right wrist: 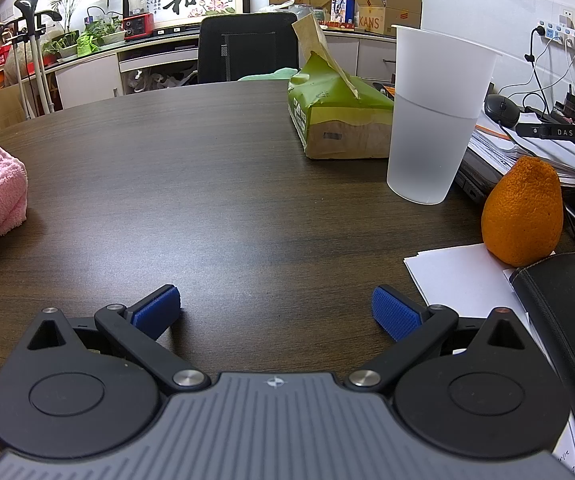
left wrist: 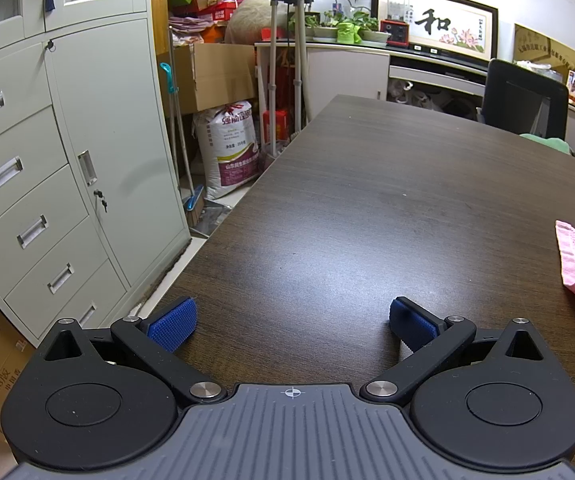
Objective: Fold towel
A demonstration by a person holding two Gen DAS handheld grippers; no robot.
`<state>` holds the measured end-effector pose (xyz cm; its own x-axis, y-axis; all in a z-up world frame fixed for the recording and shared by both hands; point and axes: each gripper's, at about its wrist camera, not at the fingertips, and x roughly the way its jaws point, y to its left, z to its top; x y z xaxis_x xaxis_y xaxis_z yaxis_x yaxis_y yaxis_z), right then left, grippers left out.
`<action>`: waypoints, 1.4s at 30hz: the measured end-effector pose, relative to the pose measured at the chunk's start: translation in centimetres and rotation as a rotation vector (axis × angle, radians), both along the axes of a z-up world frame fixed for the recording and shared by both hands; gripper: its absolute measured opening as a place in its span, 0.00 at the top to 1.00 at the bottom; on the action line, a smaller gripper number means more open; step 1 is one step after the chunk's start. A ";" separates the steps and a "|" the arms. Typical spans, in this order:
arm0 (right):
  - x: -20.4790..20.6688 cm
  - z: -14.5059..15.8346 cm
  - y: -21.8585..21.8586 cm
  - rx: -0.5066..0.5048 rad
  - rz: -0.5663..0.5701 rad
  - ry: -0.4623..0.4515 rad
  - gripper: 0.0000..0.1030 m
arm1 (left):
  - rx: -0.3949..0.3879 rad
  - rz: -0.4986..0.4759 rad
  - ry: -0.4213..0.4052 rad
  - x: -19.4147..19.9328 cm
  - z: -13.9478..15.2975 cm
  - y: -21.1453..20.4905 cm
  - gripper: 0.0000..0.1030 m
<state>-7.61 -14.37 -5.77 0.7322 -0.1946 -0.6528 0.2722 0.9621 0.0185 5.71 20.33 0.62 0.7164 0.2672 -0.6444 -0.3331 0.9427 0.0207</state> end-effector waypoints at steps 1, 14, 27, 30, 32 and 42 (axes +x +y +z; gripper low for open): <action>0.0 0.0 0.0 0.000 -0.001 0.000 0.00 | 0.000 0.000 0.000 0.0 0.0 0.0 0.00; 0.0 0.0 0.0 0.000 -0.003 0.000 0.00 | -0.001 0.000 0.001 -0.1 0.0 0.1 0.00; 0.0 0.1 0.1 -0.001 -0.010 0.000 0.00 | 0.001 0.021 0.002 0.3 0.0 -0.3 0.00; 0.0 0.1 0.1 0.000 -0.010 0.000 0.00 | 0.001 0.028 0.002 0.6 0.0 -0.7 0.00; 0.0 0.1 0.1 0.000 -0.011 0.000 0.00 | 0.002 0.032 0.002 0.7 0.0 -0.9 0.00; -0.2 0.2 0.3 0.004 -0.046 0.007 0.00 | 0.006 0.065 0.002 1.1 0.2 -2.3 0.00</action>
<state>-7.84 -14.05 -5.54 0.7180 -0.2251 -0.6587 0.3162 0.9485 0.0205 6.79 18.01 0.81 0.6958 0.3168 -0.6446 -0.3937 0.9189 0.0267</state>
